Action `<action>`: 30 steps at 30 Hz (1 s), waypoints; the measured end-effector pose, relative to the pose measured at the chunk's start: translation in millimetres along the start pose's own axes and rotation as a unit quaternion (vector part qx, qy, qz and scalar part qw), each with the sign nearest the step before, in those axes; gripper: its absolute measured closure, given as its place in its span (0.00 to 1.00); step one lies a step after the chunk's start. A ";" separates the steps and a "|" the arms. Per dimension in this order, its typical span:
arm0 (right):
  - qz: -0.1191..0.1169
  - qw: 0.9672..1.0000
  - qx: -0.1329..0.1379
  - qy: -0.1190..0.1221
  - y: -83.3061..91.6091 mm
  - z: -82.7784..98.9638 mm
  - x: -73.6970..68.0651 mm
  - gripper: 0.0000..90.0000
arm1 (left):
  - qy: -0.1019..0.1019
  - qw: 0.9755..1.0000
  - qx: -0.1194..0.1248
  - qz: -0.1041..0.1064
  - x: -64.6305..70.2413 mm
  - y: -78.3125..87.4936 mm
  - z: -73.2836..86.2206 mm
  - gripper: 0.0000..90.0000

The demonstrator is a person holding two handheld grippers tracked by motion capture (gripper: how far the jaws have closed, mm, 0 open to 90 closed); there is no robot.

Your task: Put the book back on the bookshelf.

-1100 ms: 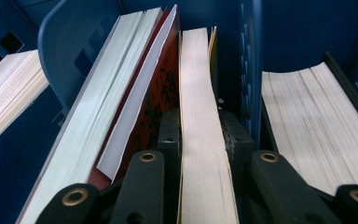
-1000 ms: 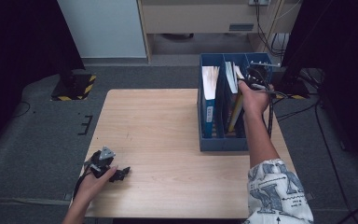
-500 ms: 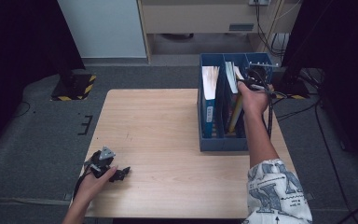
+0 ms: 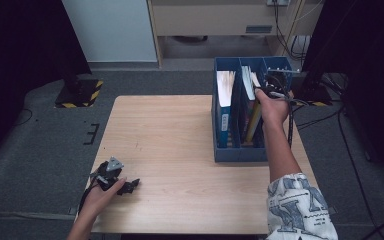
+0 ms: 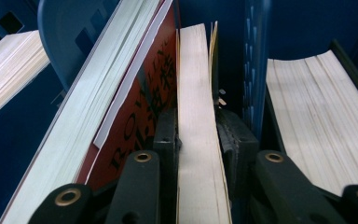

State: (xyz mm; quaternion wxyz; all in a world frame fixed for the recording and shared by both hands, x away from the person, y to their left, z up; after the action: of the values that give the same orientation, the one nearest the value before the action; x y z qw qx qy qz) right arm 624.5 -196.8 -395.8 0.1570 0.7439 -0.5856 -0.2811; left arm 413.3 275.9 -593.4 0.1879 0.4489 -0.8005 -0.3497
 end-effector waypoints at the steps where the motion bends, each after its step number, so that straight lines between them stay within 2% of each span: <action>1: -0.002 1.000 -0.001 -0.001 0.8 0.6 0.2 0.78 | 0.000 1.000 0.000 0.000 0.0 0.0 0.0 0.00; 15: -0.014 1.000 0.016 0.004 19.9 -4.4 -2.6 0.75 | 0.000 1.000 0.001 -0.001 0.2 -0.1 0.0 0.00; 24: -0.011 0.999 0.018 0.034 37.2 -4.1 -7.6 0.68 | 0.001 1.000 0.001 -0.001 0.5 -0.1 0.0 0.00; 30: -0.019 0.999 0.022 0.037 50.9 -1.7 -9.6 0.64 | 0.001 1.000 0.003 -0.001 0.5 -0.2 0.0 0.00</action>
State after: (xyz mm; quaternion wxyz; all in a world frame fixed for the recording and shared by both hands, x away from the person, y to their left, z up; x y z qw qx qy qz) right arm 584.2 -201.2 -363.5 0.1567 0.7681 -0.5712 -0.2434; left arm 413.2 275.4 -593.6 0.1867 0.4508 -0.8006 -0.3477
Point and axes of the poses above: each handheld gripper's, and its own axes: y roughly backward along the jaws, z roughly out of its underside, x roughly to its right, the point moved 8 cm from there along -y, roughly forward along the jaws, and after that the axes turned 1 degree about -z, right-handed, at the moved point
